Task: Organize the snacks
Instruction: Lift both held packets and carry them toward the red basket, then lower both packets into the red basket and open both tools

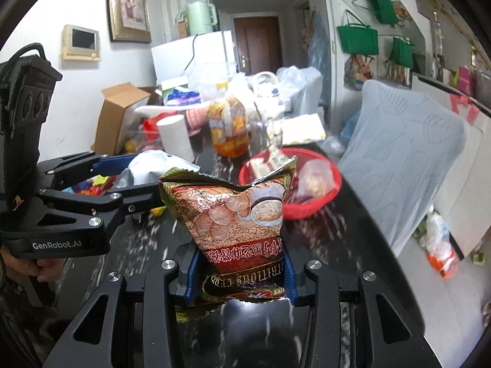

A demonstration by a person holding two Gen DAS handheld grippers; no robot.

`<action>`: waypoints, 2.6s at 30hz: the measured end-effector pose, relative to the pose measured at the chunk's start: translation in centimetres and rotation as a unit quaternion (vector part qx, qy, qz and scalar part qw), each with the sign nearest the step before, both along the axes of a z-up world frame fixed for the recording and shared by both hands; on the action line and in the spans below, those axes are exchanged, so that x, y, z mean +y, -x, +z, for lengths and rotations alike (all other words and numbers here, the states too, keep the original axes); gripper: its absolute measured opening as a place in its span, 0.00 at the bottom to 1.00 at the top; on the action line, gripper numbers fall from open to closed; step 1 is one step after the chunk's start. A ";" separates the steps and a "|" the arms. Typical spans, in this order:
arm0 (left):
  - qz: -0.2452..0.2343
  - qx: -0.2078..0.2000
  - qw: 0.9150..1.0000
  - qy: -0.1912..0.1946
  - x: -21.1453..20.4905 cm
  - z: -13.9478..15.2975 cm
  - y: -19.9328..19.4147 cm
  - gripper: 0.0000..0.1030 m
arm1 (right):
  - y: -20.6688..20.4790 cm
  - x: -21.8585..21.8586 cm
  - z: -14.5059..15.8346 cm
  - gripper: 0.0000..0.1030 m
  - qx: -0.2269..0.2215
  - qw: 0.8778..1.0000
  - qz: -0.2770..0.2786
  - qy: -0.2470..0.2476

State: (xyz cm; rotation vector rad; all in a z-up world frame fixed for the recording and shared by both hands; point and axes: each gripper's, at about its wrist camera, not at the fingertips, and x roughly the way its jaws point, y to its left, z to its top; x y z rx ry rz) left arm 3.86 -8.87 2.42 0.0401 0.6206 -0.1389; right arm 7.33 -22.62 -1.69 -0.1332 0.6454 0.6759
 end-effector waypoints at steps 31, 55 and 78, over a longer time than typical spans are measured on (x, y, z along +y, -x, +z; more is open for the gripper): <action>-0.011 0.021 0.999 0.037 -1.2 -5.9 -15.6 0.62 | -13.7 -1.0 -1.9 0.40 0.027 0.994 -0.096 0.033; -0.004 0.098 0.995 0.026 -1.7 -10.4 -17.6 0.93 | -15.4 -1.2 -4.2 0.40 0.059 0.992 -0.103 0.036; 0.106 0.016 0.994 0.003 4.9 -4.4 -15.6 0.99 | -18.7 3.4 -3.2 0.40 0.057 0.995 -0.076 0.039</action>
